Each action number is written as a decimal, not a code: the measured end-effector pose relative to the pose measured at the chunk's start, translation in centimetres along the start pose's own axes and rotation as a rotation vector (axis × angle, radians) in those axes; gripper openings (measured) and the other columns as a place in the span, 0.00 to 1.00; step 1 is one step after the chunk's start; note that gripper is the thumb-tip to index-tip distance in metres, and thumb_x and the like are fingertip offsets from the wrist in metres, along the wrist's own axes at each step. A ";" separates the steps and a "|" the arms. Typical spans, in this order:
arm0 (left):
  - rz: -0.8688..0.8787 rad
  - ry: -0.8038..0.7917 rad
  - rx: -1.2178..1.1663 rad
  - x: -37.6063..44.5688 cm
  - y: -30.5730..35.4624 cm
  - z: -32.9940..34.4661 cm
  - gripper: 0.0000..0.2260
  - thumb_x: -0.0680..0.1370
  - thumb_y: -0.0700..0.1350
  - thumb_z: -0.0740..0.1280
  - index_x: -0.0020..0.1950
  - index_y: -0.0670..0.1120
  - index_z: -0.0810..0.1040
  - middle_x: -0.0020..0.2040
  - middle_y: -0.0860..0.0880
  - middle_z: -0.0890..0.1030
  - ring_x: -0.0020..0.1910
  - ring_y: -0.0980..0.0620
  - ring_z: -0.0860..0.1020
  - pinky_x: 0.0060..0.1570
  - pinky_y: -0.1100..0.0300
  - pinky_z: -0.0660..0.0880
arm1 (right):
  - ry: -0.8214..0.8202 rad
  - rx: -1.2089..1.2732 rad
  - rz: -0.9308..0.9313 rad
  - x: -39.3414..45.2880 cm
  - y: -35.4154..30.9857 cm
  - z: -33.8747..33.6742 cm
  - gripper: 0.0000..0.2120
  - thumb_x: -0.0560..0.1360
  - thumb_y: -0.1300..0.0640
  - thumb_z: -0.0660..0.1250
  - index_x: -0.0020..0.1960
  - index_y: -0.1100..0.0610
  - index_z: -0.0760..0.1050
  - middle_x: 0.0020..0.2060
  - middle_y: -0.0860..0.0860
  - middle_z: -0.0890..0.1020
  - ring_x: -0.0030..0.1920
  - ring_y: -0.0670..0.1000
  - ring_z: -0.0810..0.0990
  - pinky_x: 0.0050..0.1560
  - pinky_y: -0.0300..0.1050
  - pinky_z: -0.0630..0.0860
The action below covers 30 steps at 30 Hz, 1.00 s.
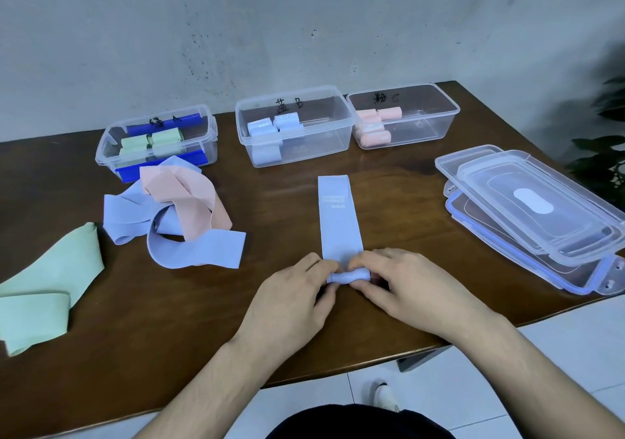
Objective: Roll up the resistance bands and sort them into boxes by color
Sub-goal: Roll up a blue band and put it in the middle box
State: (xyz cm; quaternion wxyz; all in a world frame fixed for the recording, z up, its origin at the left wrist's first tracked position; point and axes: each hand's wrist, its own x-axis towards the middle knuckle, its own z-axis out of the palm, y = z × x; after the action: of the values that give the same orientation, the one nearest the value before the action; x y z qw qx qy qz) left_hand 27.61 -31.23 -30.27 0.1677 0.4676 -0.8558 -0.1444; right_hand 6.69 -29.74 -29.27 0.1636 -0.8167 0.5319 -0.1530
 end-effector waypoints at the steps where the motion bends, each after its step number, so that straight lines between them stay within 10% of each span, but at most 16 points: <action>1: 0.007 -0.008 -0.003 -0.2 0.2 -0.1 0.12 0.82 0.53 0.61 0.65 0.55 0.76 0.49 0.61 0.72 0.40 0.58 0.72 0.36 0.74 0.65 | -0.005 -0.001 -0.004 -0.3 -0.1 -0.1 0.09 0.80 0.45 0.62 0.59 0.43 0.75 0.44 0.40 0.78 0.45 0.42 0.75 0.46 0.40 0.75; 30: -0.030 -0.003 -0.021 -0.1 0.5 -0.2 0.13 0.82 0.57 0.59 0.64 0.58 0.76 0.53 0.59 0.77 0.45 0.57 0.77 0.43 0.65 0.77 | 0.027 0.019 0.046 -0.6 0.0 0.0 0.13 0.79 0.41 0.61 0.62 0.40 0.75 0.41 0.37 0.71 0.41 0.38 0.72 0.41 0.33 0.70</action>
State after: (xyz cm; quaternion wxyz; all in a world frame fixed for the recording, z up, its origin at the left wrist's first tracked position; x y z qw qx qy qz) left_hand 27.36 -30.88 -29.94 0.1692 0.4785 -0.8473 -0.1567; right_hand 6.46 -29.20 -29.29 0.1676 -0.8006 0.5510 -0.1651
